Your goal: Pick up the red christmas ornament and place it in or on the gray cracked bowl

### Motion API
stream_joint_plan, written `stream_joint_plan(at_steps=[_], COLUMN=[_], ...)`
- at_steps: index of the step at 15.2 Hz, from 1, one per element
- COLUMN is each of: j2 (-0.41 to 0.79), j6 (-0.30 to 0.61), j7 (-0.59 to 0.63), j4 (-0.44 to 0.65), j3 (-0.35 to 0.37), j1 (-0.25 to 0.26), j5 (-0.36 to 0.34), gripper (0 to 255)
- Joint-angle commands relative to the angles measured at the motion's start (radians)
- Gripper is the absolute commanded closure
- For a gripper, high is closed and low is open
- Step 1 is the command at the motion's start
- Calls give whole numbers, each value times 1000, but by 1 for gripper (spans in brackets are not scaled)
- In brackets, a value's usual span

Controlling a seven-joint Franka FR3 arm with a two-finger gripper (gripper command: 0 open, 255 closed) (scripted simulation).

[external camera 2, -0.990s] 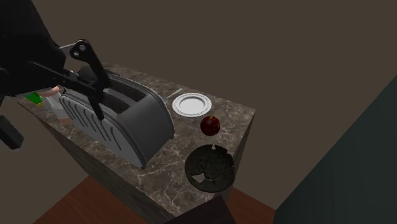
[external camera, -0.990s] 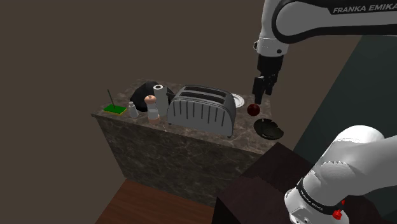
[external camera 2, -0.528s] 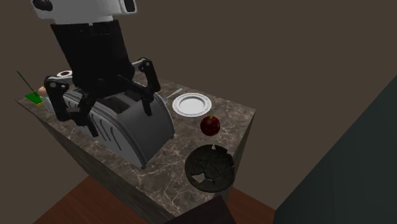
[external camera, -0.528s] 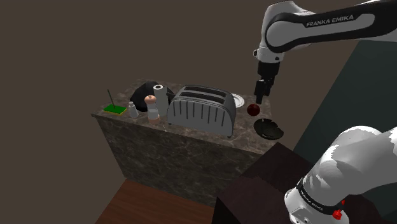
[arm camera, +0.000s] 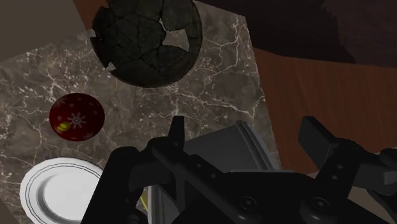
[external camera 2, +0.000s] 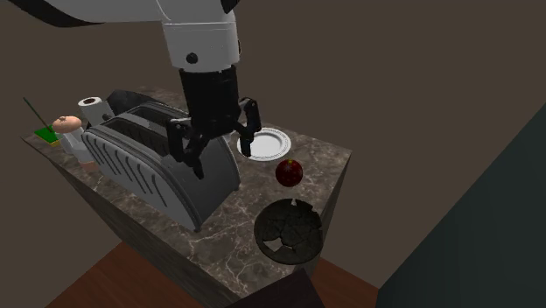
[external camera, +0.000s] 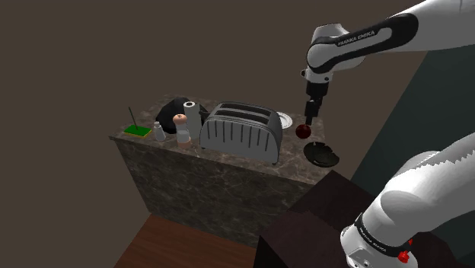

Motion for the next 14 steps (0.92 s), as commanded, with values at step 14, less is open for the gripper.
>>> stream_joint_plan(at_steps=[14], j2=[615], j6=[155], j7=[-466], j4=[385], j3=[-122], j1=[-84], j5=[192], gripper=[0])
